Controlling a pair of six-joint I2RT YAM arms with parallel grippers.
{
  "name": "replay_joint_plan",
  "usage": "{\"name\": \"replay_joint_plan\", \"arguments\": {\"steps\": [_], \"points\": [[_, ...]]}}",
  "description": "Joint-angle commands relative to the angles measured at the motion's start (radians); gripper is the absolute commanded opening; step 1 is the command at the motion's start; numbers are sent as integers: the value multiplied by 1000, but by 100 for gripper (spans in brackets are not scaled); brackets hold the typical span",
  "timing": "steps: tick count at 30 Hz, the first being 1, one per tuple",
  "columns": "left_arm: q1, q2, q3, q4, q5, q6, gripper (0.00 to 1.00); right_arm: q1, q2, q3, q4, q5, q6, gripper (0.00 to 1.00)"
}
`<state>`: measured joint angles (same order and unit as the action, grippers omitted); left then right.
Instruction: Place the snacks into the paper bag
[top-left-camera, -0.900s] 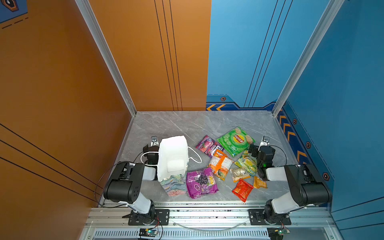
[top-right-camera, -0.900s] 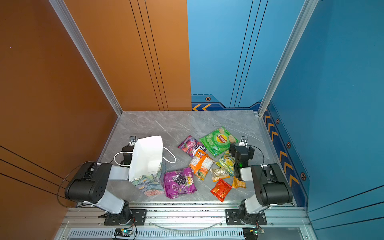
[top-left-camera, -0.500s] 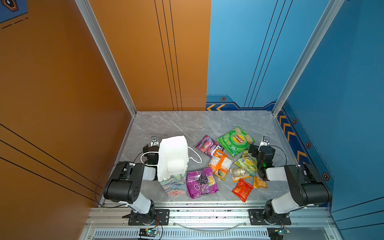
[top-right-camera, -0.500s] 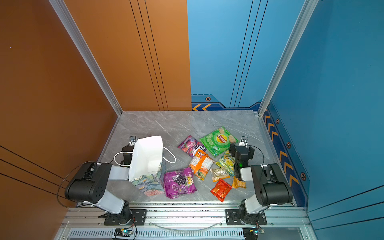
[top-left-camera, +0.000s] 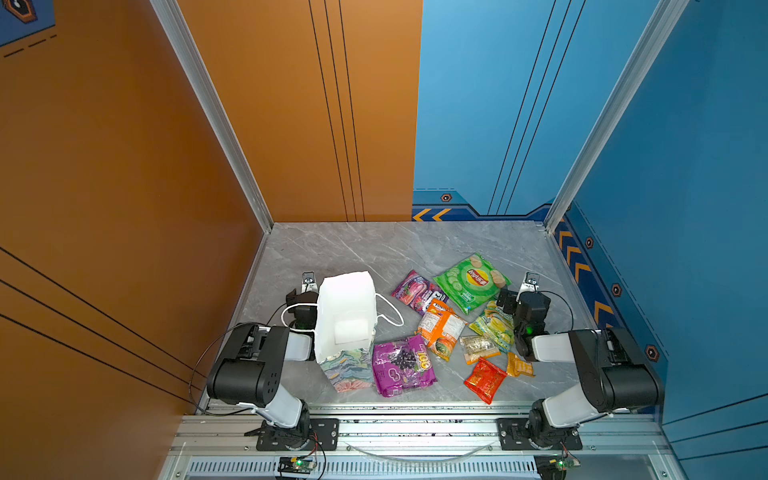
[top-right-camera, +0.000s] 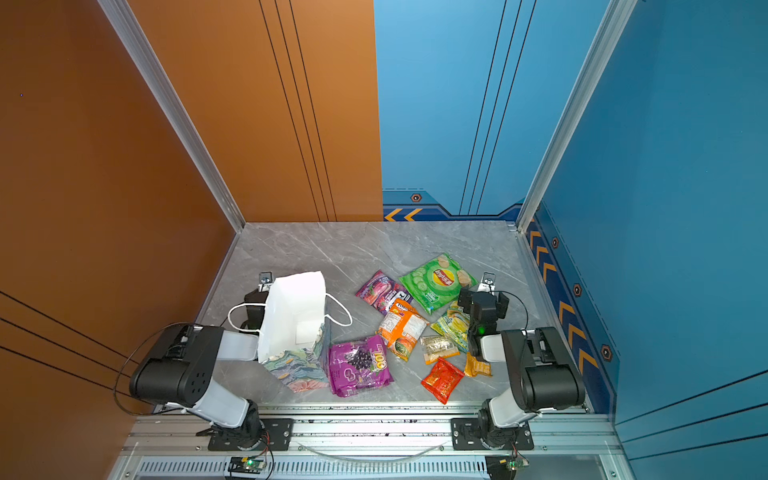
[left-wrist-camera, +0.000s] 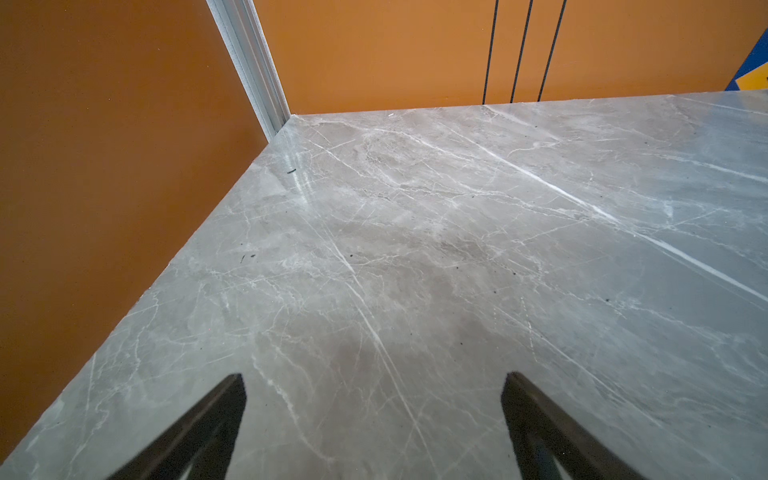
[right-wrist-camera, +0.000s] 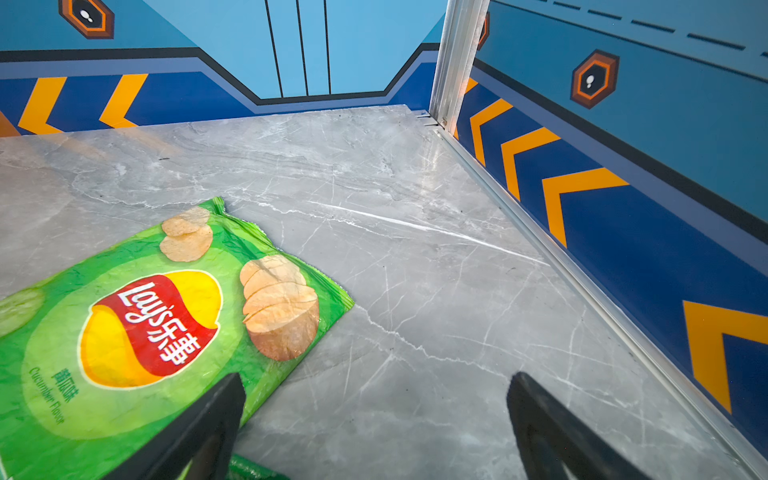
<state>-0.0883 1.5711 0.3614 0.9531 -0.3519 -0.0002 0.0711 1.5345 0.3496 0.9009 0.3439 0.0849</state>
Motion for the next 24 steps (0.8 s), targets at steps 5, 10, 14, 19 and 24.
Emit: {"name": "replay_joint_plan", "arguments": {"steps": [5,10,14,19,24], "points": [[-9,-20,-59,105,46,33,98,4,-6,7,17,-5,-12,100],[-7,-108,-148,207,46,34,98,13,-151,20,-135,-75,-52,100],[9,-282,-82,-103,-47,-4,98,21,-269,-9,-171,-45,-42,100],[70,-439,55,-515,-96,-113,98,29,-416,57,-378,-51,29,100],[116,-469,160,-766,-252,-367,98,27,-534,137,-556,-65,170,100]]}}
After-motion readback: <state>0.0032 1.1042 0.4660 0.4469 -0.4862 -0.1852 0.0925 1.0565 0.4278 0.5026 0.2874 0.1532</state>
